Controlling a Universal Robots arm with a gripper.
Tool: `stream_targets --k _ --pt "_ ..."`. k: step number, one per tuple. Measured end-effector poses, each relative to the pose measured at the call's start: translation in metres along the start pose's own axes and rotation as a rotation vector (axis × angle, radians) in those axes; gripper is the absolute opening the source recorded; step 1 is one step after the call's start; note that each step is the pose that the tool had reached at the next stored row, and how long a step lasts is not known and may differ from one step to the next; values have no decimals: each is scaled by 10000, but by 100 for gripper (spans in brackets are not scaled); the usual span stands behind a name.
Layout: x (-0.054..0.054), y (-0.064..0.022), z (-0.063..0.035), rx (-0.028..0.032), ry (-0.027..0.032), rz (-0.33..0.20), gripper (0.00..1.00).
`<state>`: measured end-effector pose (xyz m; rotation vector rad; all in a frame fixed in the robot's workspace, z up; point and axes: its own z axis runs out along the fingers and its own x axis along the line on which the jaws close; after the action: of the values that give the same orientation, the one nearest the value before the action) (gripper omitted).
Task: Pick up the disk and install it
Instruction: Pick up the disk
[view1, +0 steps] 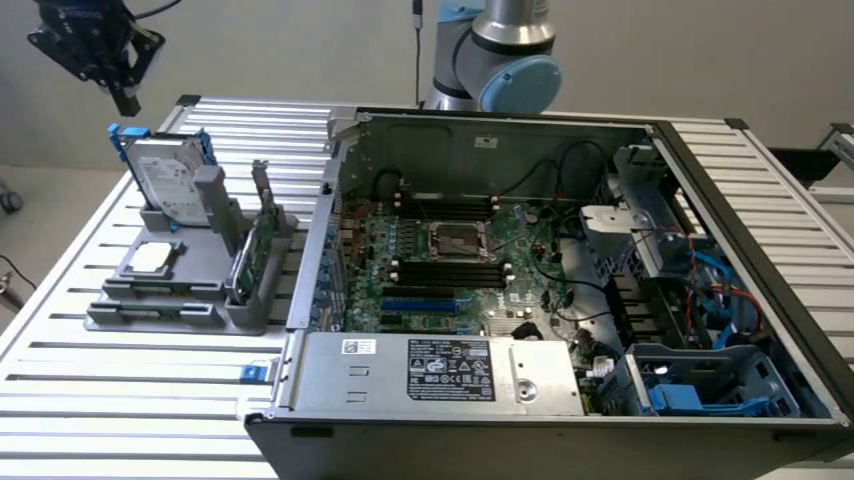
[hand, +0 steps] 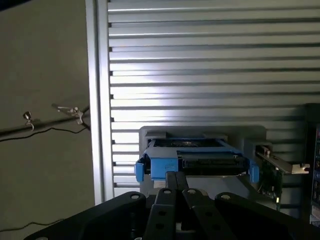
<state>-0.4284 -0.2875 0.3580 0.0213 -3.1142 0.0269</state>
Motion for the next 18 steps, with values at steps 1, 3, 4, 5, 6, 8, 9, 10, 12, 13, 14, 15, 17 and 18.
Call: stream_targets --k 1,3,4,5,6,8,9,10,12,13,14,15,17,18 --pt "0 0 1 0 -4 -179 11" --pt "0 0 1 4 -10 -539 11" --pt "0 0 1 6 -13 -735 11" --pt "0 0 2 7 -16 -916 11" --pt "0 0 3 8 -18 -1089 11" --pt "1 0 5 10 -23 -1449 11" --pt "0 0 7 6 -28 -1628 11" --pt "0 1 9 1 -33 -1816 11" --pt "0 1 13 -10 -39 -2170 11" --pt "0 0 15 -18 -44 -2350 11" --pt "0 1 18 -30 -49 -2519 11" --pt "0 1 20 -44 -53 -2685 11" --pt "0 1 25 -72 -62 -3029 11" --pt "0 1 27 -85 -67 -3195 11"
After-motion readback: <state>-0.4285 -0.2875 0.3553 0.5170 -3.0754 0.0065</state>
